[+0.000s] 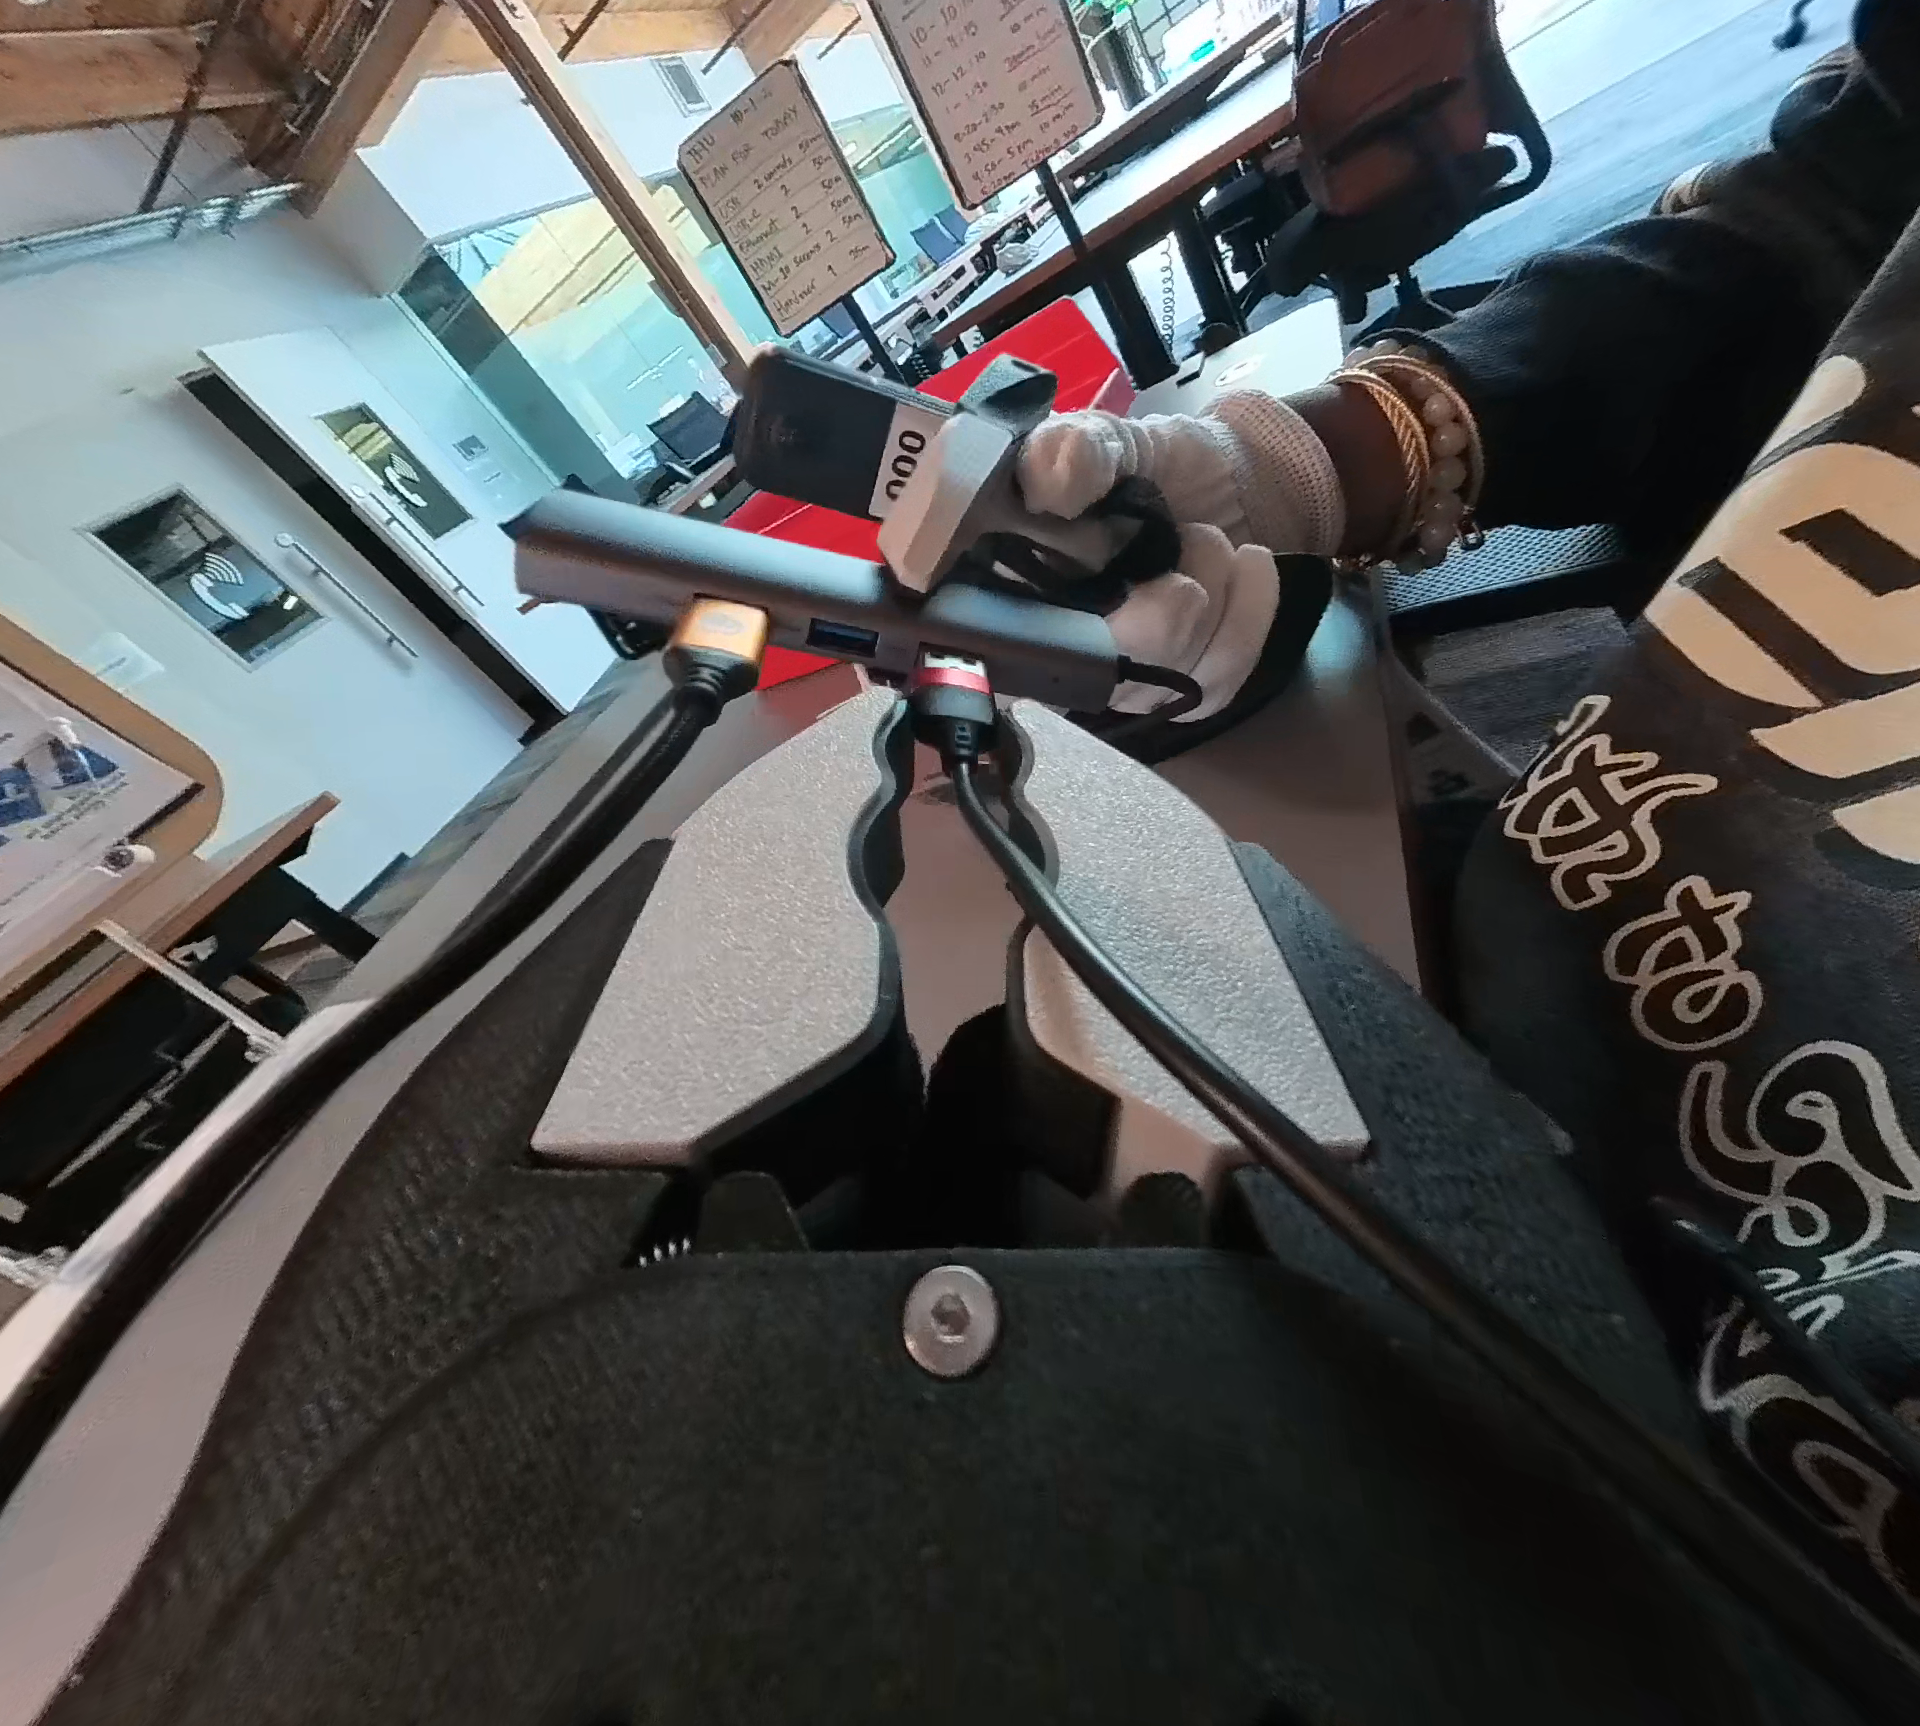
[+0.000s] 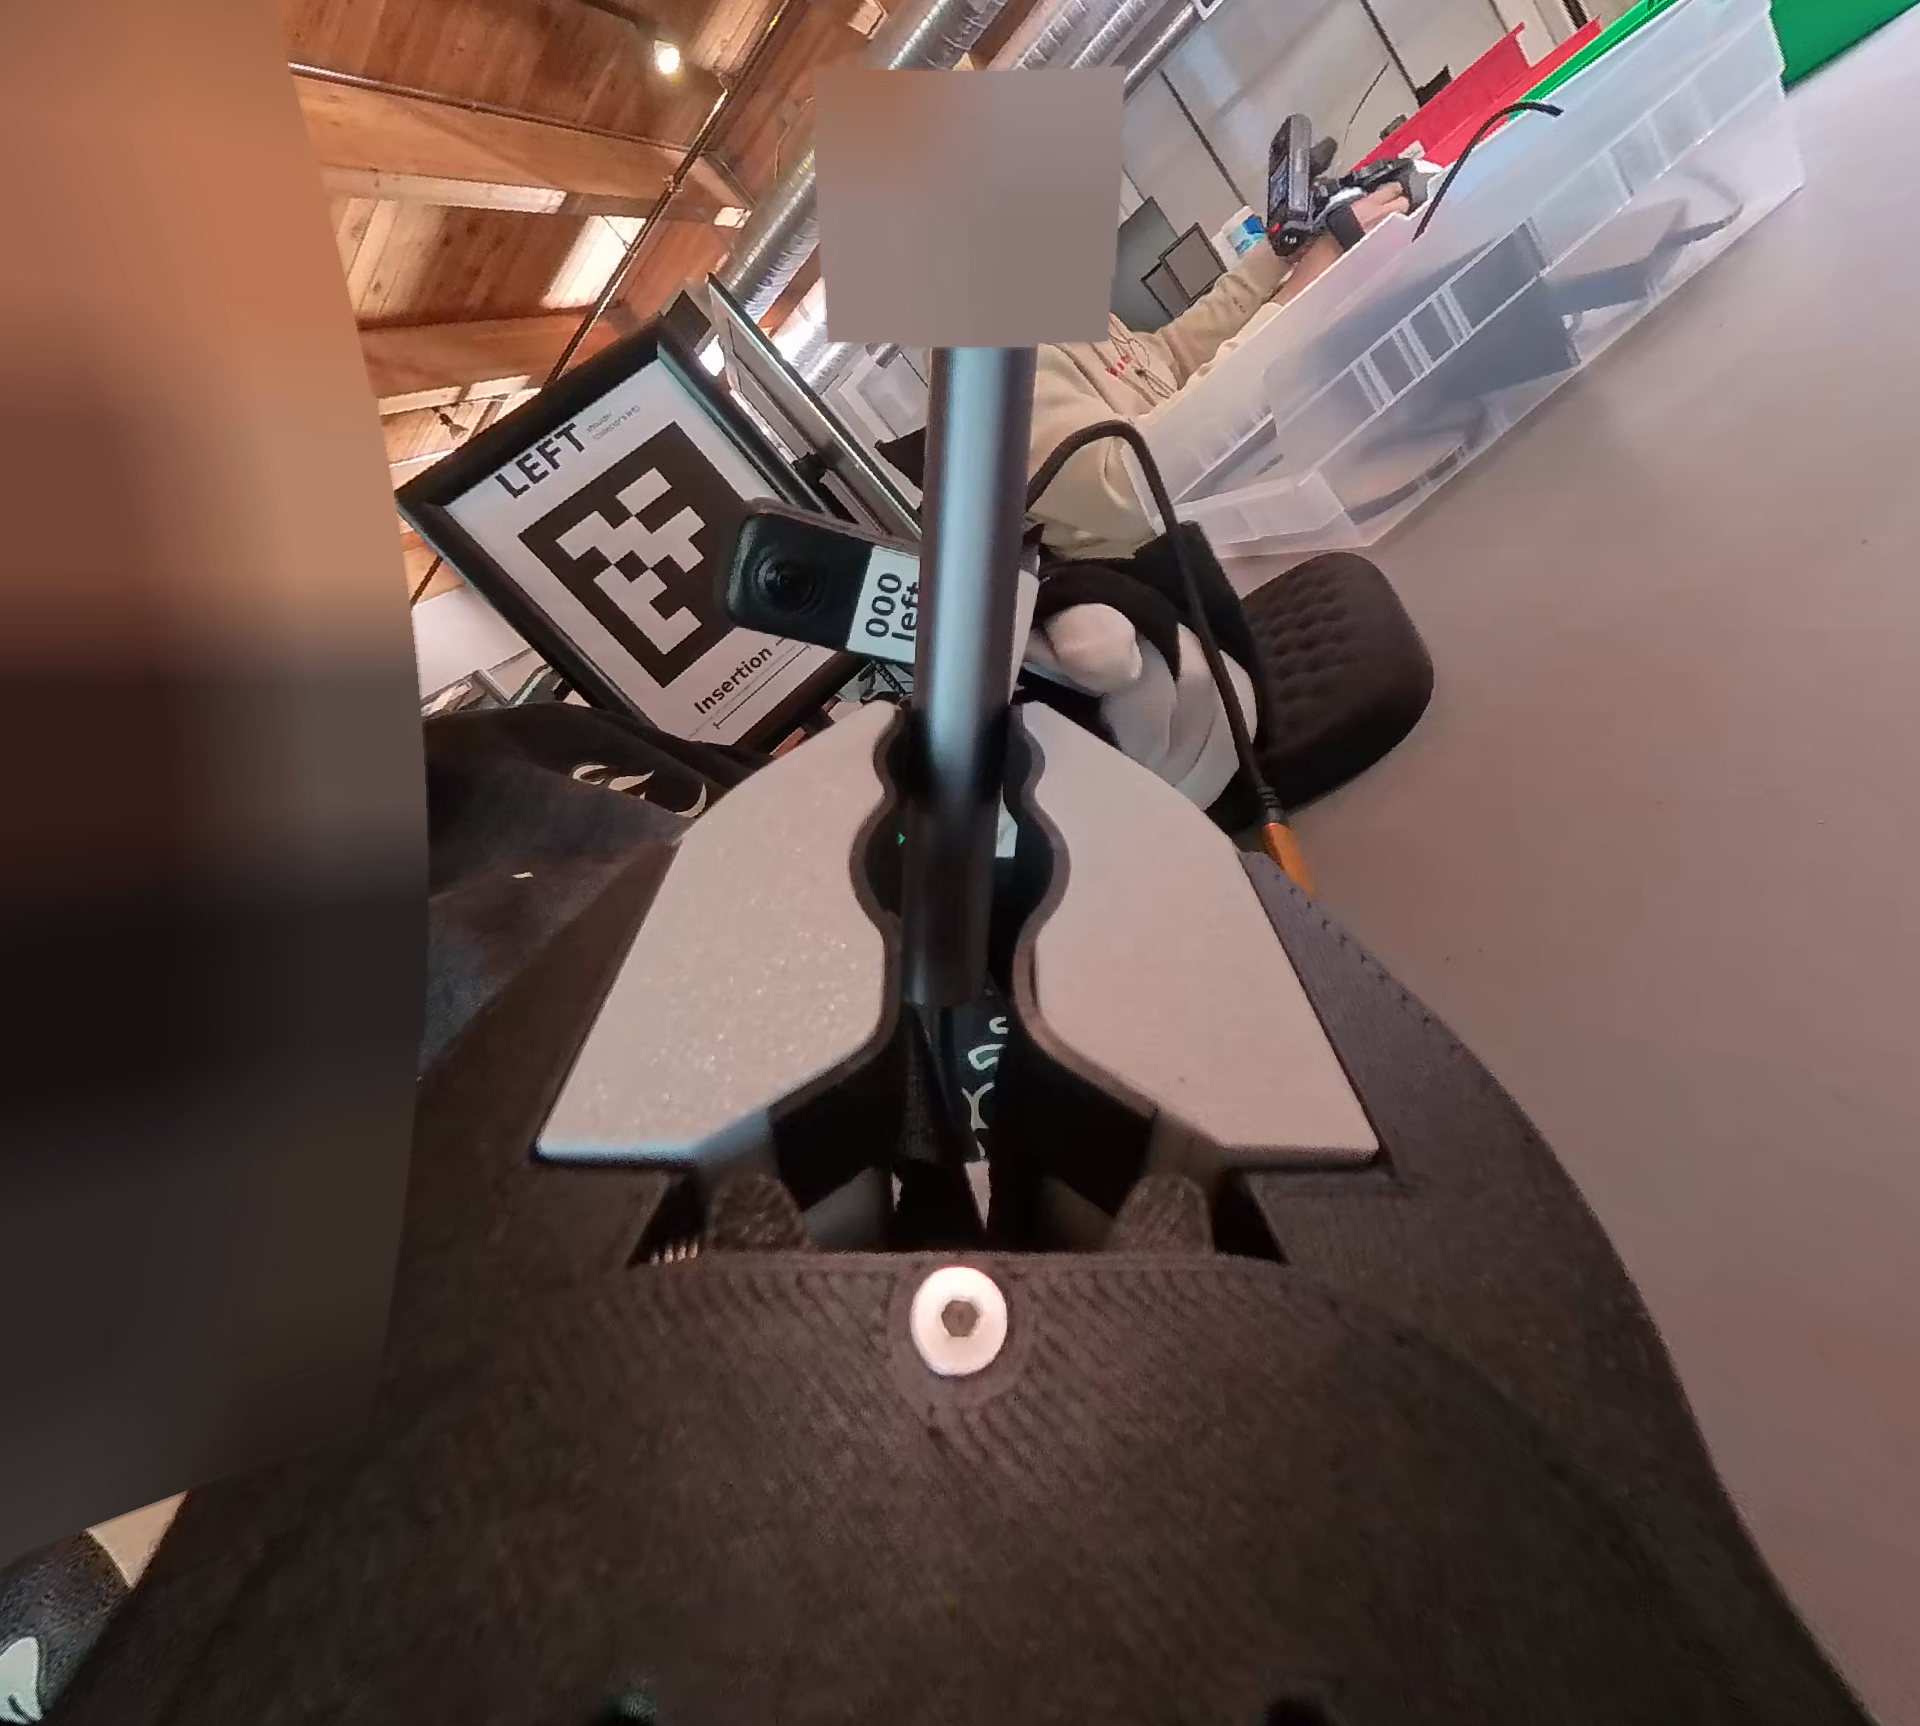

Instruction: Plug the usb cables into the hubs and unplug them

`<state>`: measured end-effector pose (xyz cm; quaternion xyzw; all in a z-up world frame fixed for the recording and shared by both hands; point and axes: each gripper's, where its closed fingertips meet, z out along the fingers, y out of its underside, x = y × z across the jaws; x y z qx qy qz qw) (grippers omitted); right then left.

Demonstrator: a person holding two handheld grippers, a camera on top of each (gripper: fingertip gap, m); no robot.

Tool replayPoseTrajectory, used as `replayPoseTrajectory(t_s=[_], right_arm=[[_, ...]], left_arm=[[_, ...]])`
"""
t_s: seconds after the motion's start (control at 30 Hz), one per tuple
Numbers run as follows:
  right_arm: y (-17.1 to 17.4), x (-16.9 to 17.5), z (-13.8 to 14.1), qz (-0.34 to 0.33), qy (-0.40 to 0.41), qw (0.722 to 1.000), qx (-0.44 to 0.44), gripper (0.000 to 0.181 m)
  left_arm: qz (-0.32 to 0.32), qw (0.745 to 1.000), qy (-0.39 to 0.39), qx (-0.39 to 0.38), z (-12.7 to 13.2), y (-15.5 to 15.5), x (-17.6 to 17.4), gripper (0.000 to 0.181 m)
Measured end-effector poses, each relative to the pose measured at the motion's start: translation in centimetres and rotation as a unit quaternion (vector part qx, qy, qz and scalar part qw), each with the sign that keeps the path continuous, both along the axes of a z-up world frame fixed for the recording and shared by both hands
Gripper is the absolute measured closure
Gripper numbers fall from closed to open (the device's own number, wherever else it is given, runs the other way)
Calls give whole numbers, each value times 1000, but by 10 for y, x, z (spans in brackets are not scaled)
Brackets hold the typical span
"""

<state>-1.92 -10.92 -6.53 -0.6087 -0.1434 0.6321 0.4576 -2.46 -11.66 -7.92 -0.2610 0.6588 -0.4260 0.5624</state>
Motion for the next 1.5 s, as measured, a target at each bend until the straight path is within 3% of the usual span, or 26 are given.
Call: replayPoseTrajectory(t_s=[1.5], right_arm=[[-5, -1, 2, -19, -8, 999, 39, 165]], left_arm=[[-19, 1000, 24, -5, -8, -5, 3, 167]])
